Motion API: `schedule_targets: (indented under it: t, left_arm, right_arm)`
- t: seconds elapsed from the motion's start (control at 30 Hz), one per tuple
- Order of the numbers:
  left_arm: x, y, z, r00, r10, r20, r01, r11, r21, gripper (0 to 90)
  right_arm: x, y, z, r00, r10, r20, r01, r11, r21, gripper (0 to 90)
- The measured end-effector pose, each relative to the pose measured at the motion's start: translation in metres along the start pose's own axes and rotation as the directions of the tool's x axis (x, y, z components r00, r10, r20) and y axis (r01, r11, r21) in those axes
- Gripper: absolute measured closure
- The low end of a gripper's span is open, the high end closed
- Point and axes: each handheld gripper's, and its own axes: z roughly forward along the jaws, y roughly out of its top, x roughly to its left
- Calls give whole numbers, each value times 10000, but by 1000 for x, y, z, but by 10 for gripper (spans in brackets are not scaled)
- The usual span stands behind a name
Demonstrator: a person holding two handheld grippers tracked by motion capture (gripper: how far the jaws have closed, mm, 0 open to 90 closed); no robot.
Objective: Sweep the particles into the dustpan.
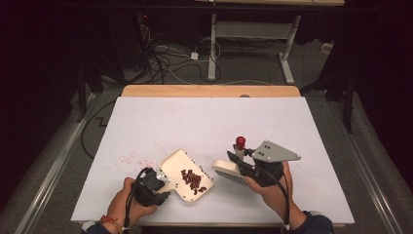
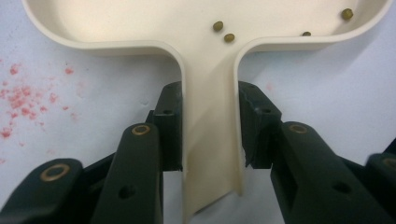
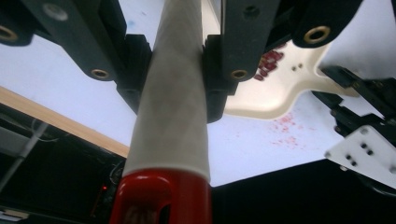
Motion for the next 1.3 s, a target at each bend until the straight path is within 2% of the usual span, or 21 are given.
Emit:
schedule_targets:
  t: [0.07, 0.1, 0.2, 0.3, 0.5, 0.67, 0.83, 0.93, 1.03, 1.1, 1.17, 1.23, 1.3]
  left_arm:
    - [0, 0, 0, 10000, -15, 22, 15, 10000, 14, 635]
    - [1, 0, 0, 10000, -29, 34, 29, 10000, 27, 636]
    - [1, 0, 0, 10000, -73, 50, 73, 10000, 8, 635]
    - [2, 0, 0, 9999, -105, 72, 105, 9999, -12, 635]
    - [4, -1, 0, 9996, -239, 137, 240, 9997, -71, 635]
    - [8, -3, -1, 9993, -366, 114, 367, 9993, -87, 635]
    - [8, -4, -1, 9993, -361, 128, 362, 9993, -82, 636]
    - [8, -4, -2, 9992, -388, 125, 390, 9992, -100, 636]
    - [9, -5, -1, 9992, -393, 111, 394, 9992, -92, 636]
    - [9, -5, -1, 9991, -406, 108, 407, 9991, -85, 636]
    - [9, -5, -1, 9991, -401, 98, 401, 9992, -75, 636]
    - [9, -5, -1, 9991, -413, 103, 414, 9991, -88, 636]
    - [9, -5, -1, 9991, -416, 96, 417, 9991, -91, 636]
  right_arm:
    - [7, 2, 7, 9999, -125, -112, 124, 9999, -38, 692]
    - [10, 3, 10, 9999, -101, -109, 100, 9999, -105, 692]
    - [16, 8, 18, 9983, 153, -567, -172, 9993, -334, 694]
    - [23, 11, 22, 9973, 84, -731, -121, 9986, -507, 694]
    - [19, 15, 19, 9972, 244, -703, -302, 9962, -819, 694]
    - [7, 17, 13, 9981, 548, -279, -577, 9915, -1167, 693]
    - [1, 12, 17, 9972, 222, 716, -144, 9941, -1073, 694]
    - [0, 8, 23, 9964, 241, 811, -174, 9965, -824, 693]
    - [6, 3, 29, 9944, -103, 1049, 178, 9973, -712, 693]
    - [12, 3, 30, 9963, -187, 842, 249, 9970, -729, 693]
    - [19, 4, 31, 9989, -79, 468, 109, 9978, -648, 693]
    - [27, 5, 31, 9986, -296, 433, 323, 9974, -649, 693]
    - [29, 6, 31, 10000, -16, 48, 19, 9976, -689, 693]
